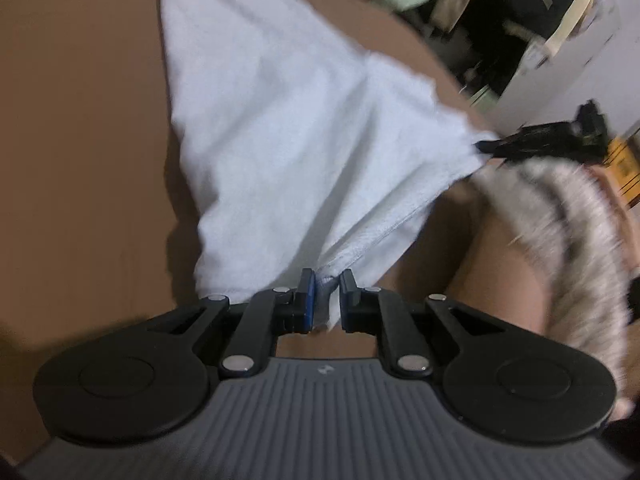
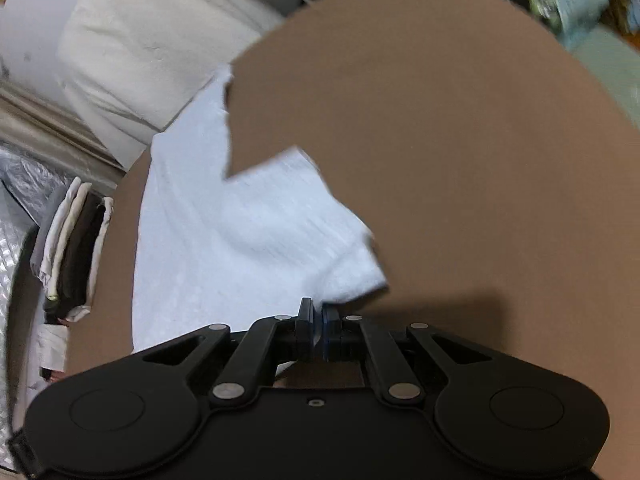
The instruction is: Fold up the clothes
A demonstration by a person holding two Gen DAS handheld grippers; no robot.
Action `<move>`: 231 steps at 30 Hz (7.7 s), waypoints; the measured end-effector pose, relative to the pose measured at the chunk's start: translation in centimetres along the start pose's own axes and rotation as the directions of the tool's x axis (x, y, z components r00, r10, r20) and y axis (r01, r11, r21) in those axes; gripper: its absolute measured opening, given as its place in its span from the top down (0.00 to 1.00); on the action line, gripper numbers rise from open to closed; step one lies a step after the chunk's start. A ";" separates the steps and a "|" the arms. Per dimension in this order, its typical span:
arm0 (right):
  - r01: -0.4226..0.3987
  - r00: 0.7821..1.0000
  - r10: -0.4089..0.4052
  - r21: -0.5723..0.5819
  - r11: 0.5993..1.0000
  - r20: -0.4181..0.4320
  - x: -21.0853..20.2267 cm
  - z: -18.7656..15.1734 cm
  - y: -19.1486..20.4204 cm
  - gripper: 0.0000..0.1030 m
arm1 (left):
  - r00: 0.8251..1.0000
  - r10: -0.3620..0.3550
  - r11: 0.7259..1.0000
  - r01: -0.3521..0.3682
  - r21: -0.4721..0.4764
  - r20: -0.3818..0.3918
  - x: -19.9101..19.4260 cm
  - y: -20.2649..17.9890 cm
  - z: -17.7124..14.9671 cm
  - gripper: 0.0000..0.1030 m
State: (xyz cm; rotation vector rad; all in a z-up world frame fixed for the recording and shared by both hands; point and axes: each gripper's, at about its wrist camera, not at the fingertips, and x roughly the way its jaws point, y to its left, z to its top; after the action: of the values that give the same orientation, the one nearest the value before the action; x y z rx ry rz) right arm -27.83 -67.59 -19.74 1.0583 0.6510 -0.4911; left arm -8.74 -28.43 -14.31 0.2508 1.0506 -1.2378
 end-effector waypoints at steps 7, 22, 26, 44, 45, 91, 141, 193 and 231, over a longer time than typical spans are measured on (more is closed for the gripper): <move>-0.022 0.997 0.023 -0.017 1.000 0.078 0.1 -1.1 -1.4 0.48 | 1.000 0.030 1.000 -0.030 0.008 0.001 -0.1 -0.6 -0.7 0.86; -0.060 0.979 0.106 -0.250 0.966 0.173 2.1 0.6 1.8 0.94 | 0.983 0.130 0.927 -0.073 -0.368 0.132 -2.2 7.7 0.8 0.15; -0.066 0.963 0.142 -0.312 0.948 0.229 -0.9 -0.3 2.1 0.95 | 0.998 -0.055 0.945 0.063 -0.320 0.032 0.8 6.5 -0.4 0.30; 0.448 0.889 -0.303 -0.792 0.414 0.345 2.8 -2.5 19.5 0.95 | 0.994 -0.079 0.938 0.050 -0.342 -0.072 0.0 6.1 -1.0 0.86; 0.426 0.898 -0.283 -0.821 0.380 0.336 3.2 -3.4 21.3 0.95 | 0.997 -0.057 0.947 0.036 -0.321 -0.055 -0.6 6.0 -0.8 0.83; -0.169 0.948 0.126 -0.127 0.977 -0.293 8.4 7.4 9.7 0.40 | 0.966 -0.189 0.963 0.218 -0.159 0.178 -4.4 9.4 2.2 0.28; -0.484 0.804 0.294 -0.281 0.829 -0.517 3.5 1.7 19.4 0.87 | 0.872 -0.184 0.968 0.242 -0.073 0.454 -10.5 2.5 0.9 0.92; -0.206 0.876 0.404 0.554 0.807 -0.262 19.9 4.5 15.1 0.84 | 0.937 -0.158 0.872 0.281 -0.401 0.313 1.0 19.9 13.6 0.91; -0.020 1.000 -0.004 -0.813 0.582 -0.027 17.8 6.3 23.7 0.50 | 0.988 -0.008 0.992 -0.012 0.128 0.156 4.7 16.7 16.6 0.29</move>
State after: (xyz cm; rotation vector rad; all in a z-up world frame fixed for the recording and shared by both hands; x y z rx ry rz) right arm 1.96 -64.55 -14.99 0.1686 0.7820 -0.1123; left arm 13.90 -36.41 -15.09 0.2494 0.8369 -1.3035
